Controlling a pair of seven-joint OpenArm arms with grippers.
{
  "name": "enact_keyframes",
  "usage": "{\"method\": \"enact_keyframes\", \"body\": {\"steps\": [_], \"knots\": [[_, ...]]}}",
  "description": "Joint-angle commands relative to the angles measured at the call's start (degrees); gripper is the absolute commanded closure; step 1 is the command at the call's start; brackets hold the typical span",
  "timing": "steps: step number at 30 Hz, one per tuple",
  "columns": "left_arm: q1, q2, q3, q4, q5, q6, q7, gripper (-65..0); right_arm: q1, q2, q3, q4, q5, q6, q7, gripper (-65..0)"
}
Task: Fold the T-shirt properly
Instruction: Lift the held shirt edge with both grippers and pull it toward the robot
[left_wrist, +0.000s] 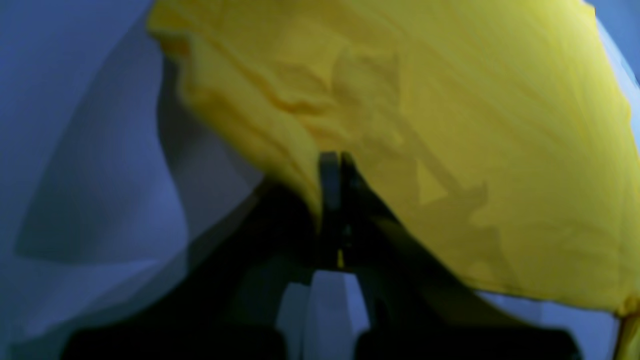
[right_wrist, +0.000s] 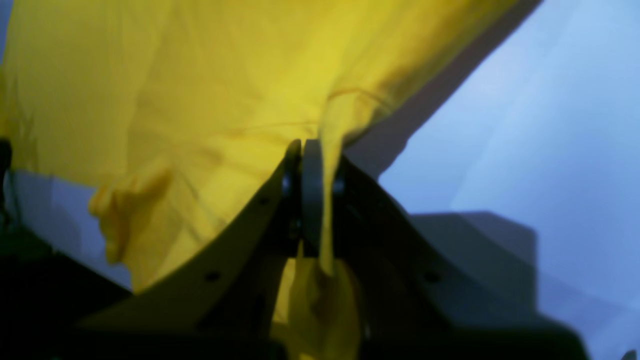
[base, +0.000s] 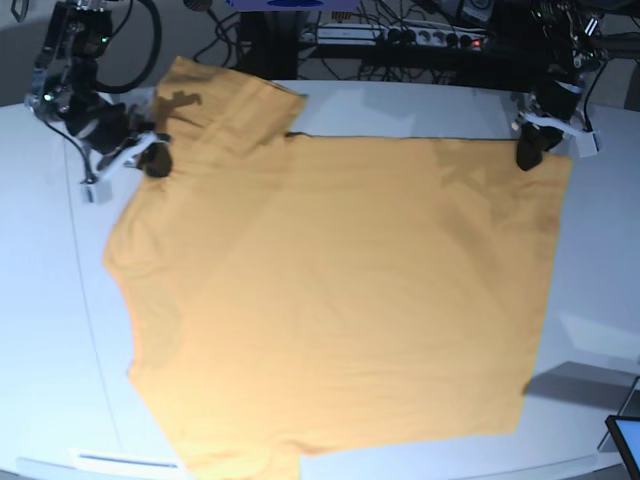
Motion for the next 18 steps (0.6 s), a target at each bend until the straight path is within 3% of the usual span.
{"method": "enact_keyframes", "body": {"steps": [1, 18], "knots": [[1.88, -0.34, 0.30, 0.94, 4.67, 2.17, 5.44, 0.0, 0.18, 0.76, 1.09, 1.18, 0.76, 0.36, 0.69, -0.1], [7.86, -0.52, 0.30, 9.38, 4.75, 2.44, 5.80, 0.0, -5.10, 1.99, 2.14, 9.27, 0.84, 0.28, 0.69, 0.0]]}}
